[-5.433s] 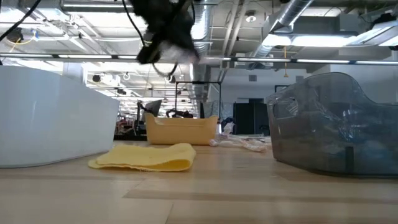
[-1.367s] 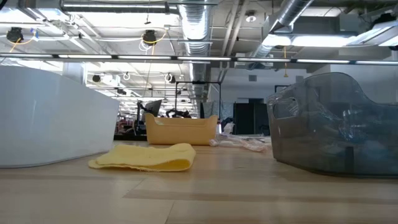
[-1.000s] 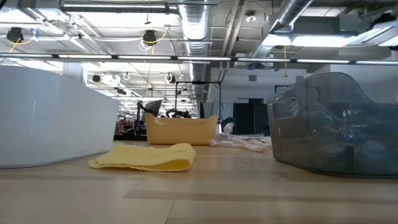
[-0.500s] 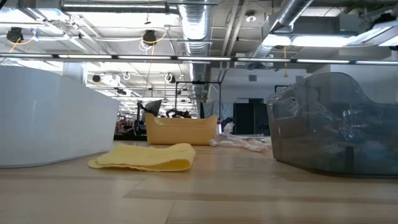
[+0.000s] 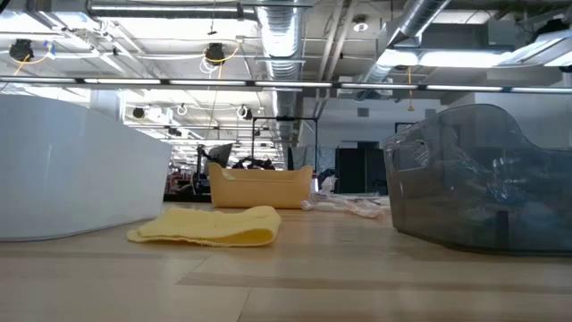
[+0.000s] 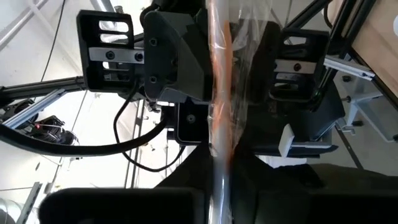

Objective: Pick & Place Toothbrushes
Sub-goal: Put the orange toothbrush into the left white bin

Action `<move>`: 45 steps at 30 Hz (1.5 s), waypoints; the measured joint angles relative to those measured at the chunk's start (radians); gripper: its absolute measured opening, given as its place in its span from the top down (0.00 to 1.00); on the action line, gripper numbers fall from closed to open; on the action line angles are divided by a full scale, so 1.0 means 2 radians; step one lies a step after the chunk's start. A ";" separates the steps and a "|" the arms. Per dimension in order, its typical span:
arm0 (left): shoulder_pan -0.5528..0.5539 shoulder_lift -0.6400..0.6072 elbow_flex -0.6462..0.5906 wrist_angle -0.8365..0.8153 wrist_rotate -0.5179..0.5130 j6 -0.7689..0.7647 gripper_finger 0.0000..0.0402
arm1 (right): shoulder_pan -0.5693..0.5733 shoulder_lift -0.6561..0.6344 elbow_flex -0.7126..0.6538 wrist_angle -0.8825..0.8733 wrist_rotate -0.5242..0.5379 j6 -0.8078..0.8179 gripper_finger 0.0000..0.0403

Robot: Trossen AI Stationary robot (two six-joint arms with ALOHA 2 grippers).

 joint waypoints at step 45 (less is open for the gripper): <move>0.141 -0.146 -0.006 0.002 0.336 -0.758 0.71 | -0.060 -0.171 0.000 -0.180 0.338 -0.329 0.95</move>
